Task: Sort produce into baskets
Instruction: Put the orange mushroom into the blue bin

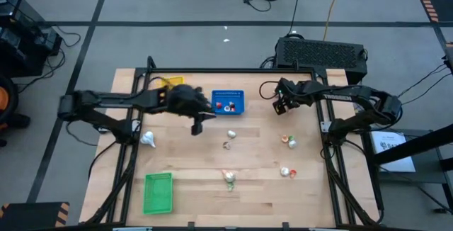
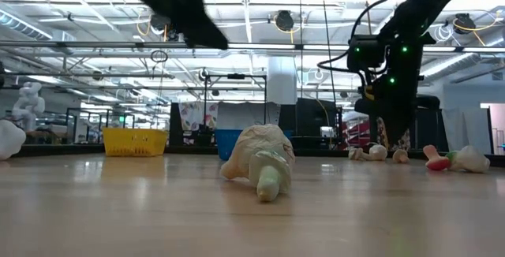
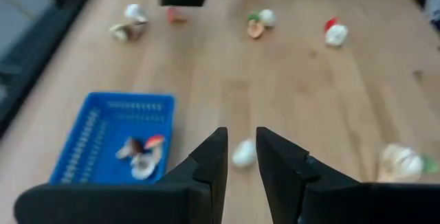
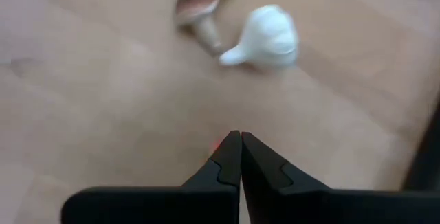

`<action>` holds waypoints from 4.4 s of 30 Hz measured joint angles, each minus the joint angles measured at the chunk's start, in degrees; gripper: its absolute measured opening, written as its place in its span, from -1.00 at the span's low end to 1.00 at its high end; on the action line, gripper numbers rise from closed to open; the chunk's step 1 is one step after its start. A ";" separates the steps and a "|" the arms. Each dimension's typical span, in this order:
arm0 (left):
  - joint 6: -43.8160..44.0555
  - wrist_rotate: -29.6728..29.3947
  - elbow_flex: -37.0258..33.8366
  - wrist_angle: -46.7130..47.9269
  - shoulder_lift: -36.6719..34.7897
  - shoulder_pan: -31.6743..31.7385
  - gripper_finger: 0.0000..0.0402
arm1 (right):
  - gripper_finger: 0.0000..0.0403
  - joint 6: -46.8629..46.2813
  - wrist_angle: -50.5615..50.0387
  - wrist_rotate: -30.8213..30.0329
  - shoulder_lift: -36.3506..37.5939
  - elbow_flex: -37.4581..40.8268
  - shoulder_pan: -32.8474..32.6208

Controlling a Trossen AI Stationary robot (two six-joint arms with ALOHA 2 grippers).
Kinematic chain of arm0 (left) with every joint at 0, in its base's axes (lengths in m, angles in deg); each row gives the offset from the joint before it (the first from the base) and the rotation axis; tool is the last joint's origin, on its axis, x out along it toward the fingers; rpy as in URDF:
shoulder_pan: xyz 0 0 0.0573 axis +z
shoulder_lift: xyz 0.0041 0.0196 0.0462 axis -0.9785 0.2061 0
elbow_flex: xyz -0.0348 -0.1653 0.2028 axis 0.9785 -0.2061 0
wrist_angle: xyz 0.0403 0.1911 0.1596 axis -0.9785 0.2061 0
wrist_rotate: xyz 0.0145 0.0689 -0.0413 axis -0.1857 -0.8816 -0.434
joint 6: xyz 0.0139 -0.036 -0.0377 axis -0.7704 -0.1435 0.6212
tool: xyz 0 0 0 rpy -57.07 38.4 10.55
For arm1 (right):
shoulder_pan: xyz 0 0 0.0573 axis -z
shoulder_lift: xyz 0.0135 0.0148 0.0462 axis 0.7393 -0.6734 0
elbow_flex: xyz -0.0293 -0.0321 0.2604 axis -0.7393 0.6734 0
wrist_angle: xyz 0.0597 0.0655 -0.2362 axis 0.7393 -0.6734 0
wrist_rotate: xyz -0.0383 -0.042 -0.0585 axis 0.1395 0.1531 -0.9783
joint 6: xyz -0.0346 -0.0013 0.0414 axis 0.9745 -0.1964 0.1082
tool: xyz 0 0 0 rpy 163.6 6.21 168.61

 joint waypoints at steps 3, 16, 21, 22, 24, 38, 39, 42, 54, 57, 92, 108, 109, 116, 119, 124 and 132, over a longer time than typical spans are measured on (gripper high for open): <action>0.57 -4.95 -7.19 -5.43 -7.11 -0.64 -0.57 | -0.92 0.21 0.02 3.79 0.00 0.00 0.38; -0.63 -11.29 -26.83 -35.59 -29.96 0.26 -0.57 | -0.20 -4.21 0.09 5.07 0.00 -0.04 1.79; 0.42 -12.41 -26.85 -36.89 -29.73 0.25 -0.57 | -0.04 -7.56 -0.02 5.24 -0.35 -0.04 1.57; 0.41 -12.37 -26.85 -36.84 -29.65 0.28 -0.57 | -0.02 -7.73 -0.07 5.19 -0.72 -0.04 1.57; 0.59 -12.37 -26.85 -36.03 -29.62 0.28 -0.57 | 0.00 -7.79 -0.54 5.08 -1.39 -0.04 1.64; 2.59 -12.10 -26.85 -31.72 -29.73 0.06 -0.57 | -0.14 -6.44 0.53 6.01 -10.40 -0.37 1.59; 2.81 -12.04 -26.85 -31.41 -29.73 0.00 -0.57 | -0.20 -6.10 0.76 6.17 -10.40 -0.35 1.59; 4.08 -11.95 -26.85 -30.54 -29.73 -0.23 -0.57 | -0.42 -6.12 1.20 6.64 -10.45 -0.33 1.55; 4.14 -11.97 -26.85 -27.88 -29.73 -1.32 -0.57 | -0.84 -9.25 2.41 6.37 -9.15 -2.10 -6.29; 4.87 -11.99 -26.85 -26.26 -29.72 -1.31 -0.57 | -0.81 -9.79 5.85 8.74 -8.94 -5.71 -10.46; 9.30 -17.68 -26.78 -10.03 -42.15 -4.03 -0.57 | -0.30 7.87 10.26 6.30 -34.27 -44.57 -15.84; 5.17 -17.63 -26.80 -9.61 -41.95 -4.03 -0.57 | -0.30 4.01 -23.54 6.31 -28.41 -44.54 -9.22; 4.90 -17.63 -26.80 -9.61 -41.95 -4.03 -0.57 | -0.30 3.68 -24.26 6.31 -28.43 -44.54 -8.25; 3.95 -17.69 -26.80 -9.06 -41.95 -4.03 -0.57 | -0.30 3.02 -25.12 6.31 -28.46 -44.54 -1.30; 3.97 -17.72 -26.80 -9.07 -41.95 -4.03 -0.57 | -0.28 4.21 -25.58 6.41 -28.48 -44.54 0.70; 4.00 -17.79 -26.80 -9.13 -41.95 -4.03 -0.57 | -0.16 5.74 -25.31 7.67 -28.48 -44.54 2.13; 5.62 -17.86 -26.80 -8.99 -41.95 -4.06 -0.57 | 0.03 2.48 -31.63 7.70 -28.48 -44.54 0.30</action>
